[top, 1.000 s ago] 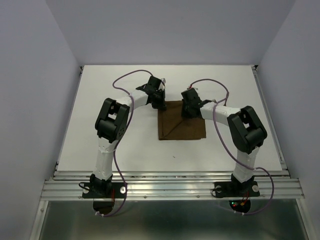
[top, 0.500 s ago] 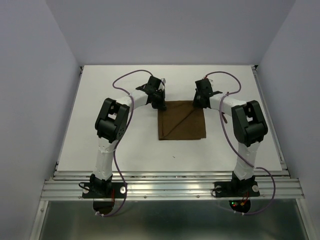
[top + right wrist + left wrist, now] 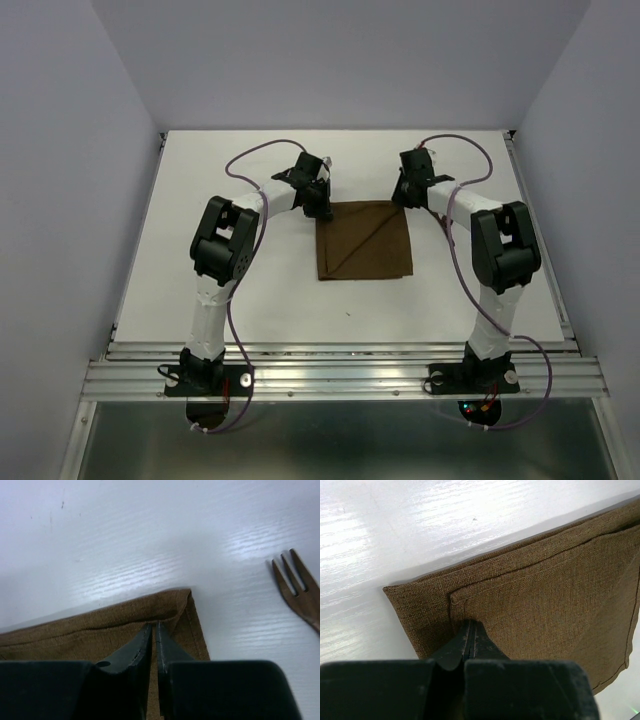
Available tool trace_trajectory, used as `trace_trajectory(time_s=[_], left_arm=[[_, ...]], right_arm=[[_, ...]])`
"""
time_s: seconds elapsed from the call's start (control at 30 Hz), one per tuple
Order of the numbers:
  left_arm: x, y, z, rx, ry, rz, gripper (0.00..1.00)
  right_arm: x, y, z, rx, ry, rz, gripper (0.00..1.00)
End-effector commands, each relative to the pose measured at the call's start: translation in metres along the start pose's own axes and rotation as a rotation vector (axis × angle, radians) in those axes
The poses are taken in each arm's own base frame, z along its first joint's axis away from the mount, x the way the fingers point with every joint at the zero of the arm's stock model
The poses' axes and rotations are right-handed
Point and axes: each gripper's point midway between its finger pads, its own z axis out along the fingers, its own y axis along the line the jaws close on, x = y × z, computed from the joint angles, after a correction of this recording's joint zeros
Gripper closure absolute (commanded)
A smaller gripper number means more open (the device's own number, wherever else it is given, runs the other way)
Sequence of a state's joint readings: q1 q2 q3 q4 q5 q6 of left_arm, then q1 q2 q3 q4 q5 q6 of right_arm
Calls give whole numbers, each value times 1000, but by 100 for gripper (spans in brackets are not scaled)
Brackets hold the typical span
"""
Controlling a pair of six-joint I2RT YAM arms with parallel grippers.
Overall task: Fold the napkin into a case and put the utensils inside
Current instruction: Smooth out the upper triangle-folded napkin at the center of the board.
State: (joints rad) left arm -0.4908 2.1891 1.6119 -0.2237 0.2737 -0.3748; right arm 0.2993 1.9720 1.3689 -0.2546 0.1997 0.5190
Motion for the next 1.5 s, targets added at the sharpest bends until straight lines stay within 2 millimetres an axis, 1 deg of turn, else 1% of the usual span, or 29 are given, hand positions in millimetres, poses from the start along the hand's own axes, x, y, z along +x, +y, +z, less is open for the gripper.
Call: trace_trajectory(time_s=[0.0, 0.03, 0.07, 0.1, 0.2, 0.27, 0.37, 0.5, 0.53, 0.57, 0.63, 0.67, 0.7, 0.73, 0.77, 0.83, 0.87, 0.9, 0.93, 0.97, 1.0, 1.03, 1.07, 1.1, 1.13, 1.2, 1.27, 1.37, 1.47], left_arm=[[-11, -9, -22, 3, -19, 31, 100], [-11, -9, -23, 4, -18, 35, 100], [-12, -10, -24, 5, -19, 40, 100], [-14, -12, -26, 9, -22, 46, 100], [-22, -17, -34, 16, -41, 60, 100], [-28, -18, -40, 7, -52, 81, 100], [-37, -25, -52, 17, -71, 112, 100], [-48, -36, -72, 32, -101, 144, 100], [-50, -40, -78, 36, -110, 154, 100], [-50, -40, -78, 36, -110, 154, 100], [-51, -43, -89, 23, -117, 166, 100], [-50, -42, -98, 11, -120, 167, 100], [-48, -42, -102, 9, -117, 170, 100], [-46, -43, -107, 10, -120, 171, 100], [-42, -44, -112, 12, -120, 173, 100], [-25, -47, -123, 21, -116, 182, 100], [-13, -53, -123, 32, -101, 191, 100], [5, -55, -126, 46, -80, 195, 100], [16, -57, -127, 56, -67, 196, 100], [28, -65, -125, 78, -54, 198, 100], [49, -63, -125, 94, -16, 190, 100], [58, -69, -123, 110, -9, 180, 100], [68, -64, -122, 106, 13, 176, 100], [83, -64, -120, 114, 34, 159, 100], [89, -63, -119, 116, 40, 152, 100], [105, -60, -116, 122, 62, 138, 100], [112, -59, -114, 131, 75, 140, 100], [121, -54, -109, 130, 91, 144, 100], [134, -43, -98, 97, 129, 143, 100]], right_arm=[[-39, -4, -7, -4, -72, 29, 87], [-37, -9, -3, 2, -61, 32, 87], [-33, -9, 1, 2, -48, 29, 87], [-24, -10, 10, 5, -22, 25, 87], [-10, -13, 23, 15, 16, 18, 88], [-5, -14, 26, 15, 30, 19, 88], [-4, -12, 27, 5, 38, 13, 88], [-11, -11, 19, 0, 22, 10, 88], [-17, -9, 12, -8, 7, 12, 88], [-20, -7, 9, -14, -2, 14, 88], [-22, -4, 1, -33, -5, 30, 88], [-23, 0, -7, -56, -5, 46, 87], [-24, 1, -11, -64, -6, 56, 81], [-24, 1, -15, -70, -9, 65, 79], [-25, 2, -20, -76, -12, 79, 79], [-26, 2, -30, -88, -24, 89, 77], [-27, 2, -34, -95, -34, 97, 77], [-26, 1, -42, -106, -38, 98, 76], [-25, -1, -45, -103, -41, 101, 76], [-25, -2, -48, -100, -45, 105, 76], [-24, -4, -50, -98, -48, 105, 76], [-22, -6, -56, -101, -49, 106, 76], [-20, -7, -57, -102, -45, 105, 76], [-18, -7, -59, -107, -42, 103, 76], [-19, -7, -64, -113, -48, 103, 76], [-12, -9, -66, -116, -35, 102, 76], [-10, -10, -70, -122, -33, 104, 76], [-3, -11, -71, -126, -17, 100, 76], [2, -14, -69, -118, -4, 92, 76]])
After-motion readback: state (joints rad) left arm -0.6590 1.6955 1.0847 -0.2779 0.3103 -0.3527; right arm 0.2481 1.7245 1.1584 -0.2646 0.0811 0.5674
